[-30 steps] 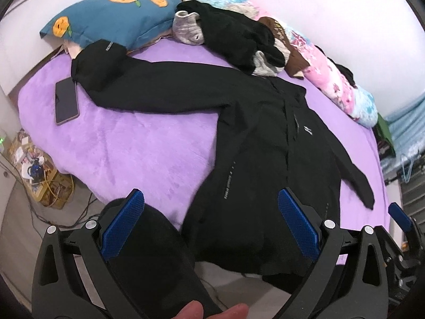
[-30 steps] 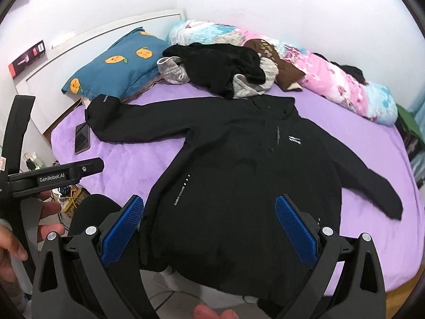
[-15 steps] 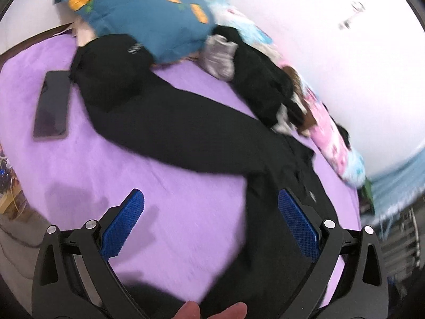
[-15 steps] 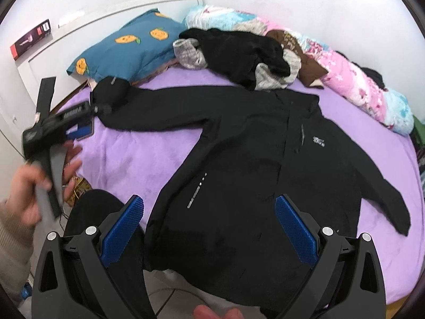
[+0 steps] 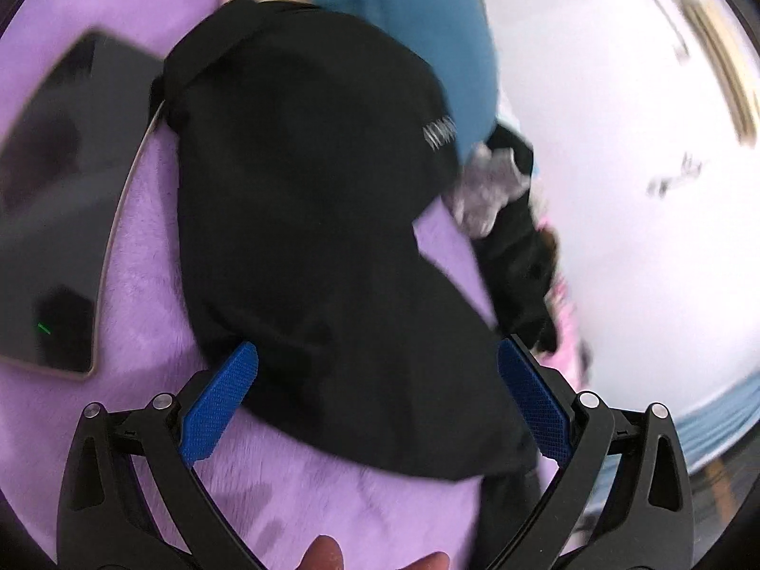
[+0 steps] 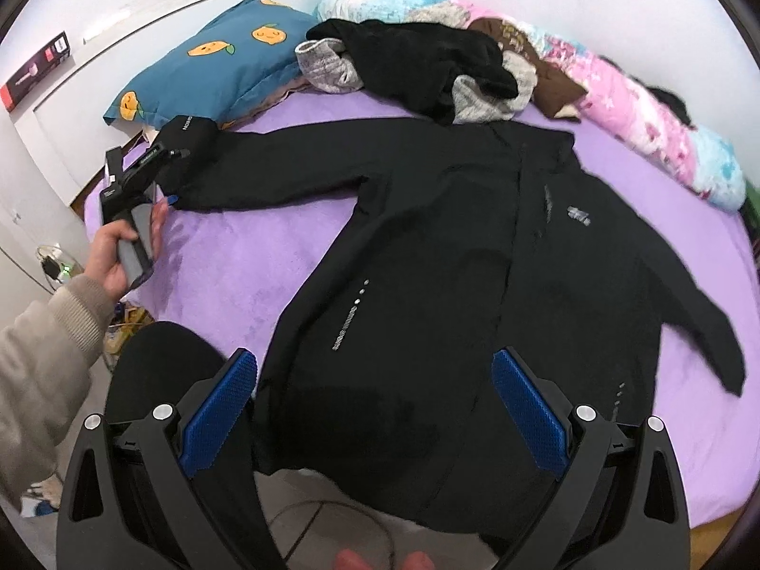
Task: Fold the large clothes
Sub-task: 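Reach the left gripper to the jacket sleeve cuff near the phone and grasp it, then lift the held sleeve with the left gripper and fold it across the jacket body, then release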
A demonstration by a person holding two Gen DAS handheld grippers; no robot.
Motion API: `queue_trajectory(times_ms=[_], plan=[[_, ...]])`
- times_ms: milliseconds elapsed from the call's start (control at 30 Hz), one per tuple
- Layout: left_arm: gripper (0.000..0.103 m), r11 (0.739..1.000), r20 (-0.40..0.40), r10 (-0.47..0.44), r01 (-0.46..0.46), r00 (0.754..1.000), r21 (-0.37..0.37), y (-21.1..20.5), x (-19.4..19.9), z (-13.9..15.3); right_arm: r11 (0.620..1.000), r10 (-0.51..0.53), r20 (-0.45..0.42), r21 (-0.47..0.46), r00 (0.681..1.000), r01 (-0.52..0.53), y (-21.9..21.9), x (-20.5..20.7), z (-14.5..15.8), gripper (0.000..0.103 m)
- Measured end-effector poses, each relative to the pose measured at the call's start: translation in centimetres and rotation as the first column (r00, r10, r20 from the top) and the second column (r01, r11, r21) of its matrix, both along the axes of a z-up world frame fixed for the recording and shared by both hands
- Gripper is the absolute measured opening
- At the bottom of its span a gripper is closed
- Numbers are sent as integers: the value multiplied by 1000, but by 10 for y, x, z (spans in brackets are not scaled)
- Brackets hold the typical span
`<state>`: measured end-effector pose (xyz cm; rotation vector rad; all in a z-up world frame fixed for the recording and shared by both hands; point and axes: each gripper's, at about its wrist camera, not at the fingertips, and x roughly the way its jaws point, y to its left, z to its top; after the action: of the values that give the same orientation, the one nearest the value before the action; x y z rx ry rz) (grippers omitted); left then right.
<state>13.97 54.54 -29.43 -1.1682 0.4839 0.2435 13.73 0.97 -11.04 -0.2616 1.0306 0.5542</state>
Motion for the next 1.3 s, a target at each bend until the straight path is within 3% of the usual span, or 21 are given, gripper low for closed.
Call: queue_trajectory(times_ms=[167, 267, 400, 567, 867, 1000, 1100, 1233, 1300], plan=[[97, 999, 30, 35, -35, 999, -8, 17, 1, -8, 1000, 4, -9, 3, 1000, -4, -2, -1, -5, 98], [97, 998, 2, 57, -57, 998, 6, 17, -3, -6, 1000, 9, -10, 9, 1000, -9, -4, -1, -7, 98], [97, 994, -31, 77, -75, 997, 78, 14, -13, 6, 1000, 18, -25, 17, 1000, -17, -2, -1, -11, 98], [97, 996, -83, 62, -56, 995, 76, 22, -15, -2, 999, 30, -32, 19, 999, -30, -1, -1, -15, 98], [93, 999, 13, 29, -30, 999, 31, 37, 5, -10, 998, 24, -69, 59, 997, -20, -7, 2, -19, 98], [58, 998, -40, 58, -58, 998, -5, 45, 12, -19, 998, 24, -71, 61, 997, -20, -8, 1, -20, 98], [45, 998, -66, 64, -64, 996, 2, 47, 10, -22, 998, 25, -71, 61, 997, -20, -9, 0, -20, 98], [16, 997, -81, 68, -65, 994, 33, 45, 7, -16, 998, 25, -69, 66, 997, -21, -9, 0, -19, 98], [7, 996, -90, 73, -67, 993, 65, 42, 7, -7, 997, 25, -60, 76, 998, -20, -11, -1, -17, 98]])
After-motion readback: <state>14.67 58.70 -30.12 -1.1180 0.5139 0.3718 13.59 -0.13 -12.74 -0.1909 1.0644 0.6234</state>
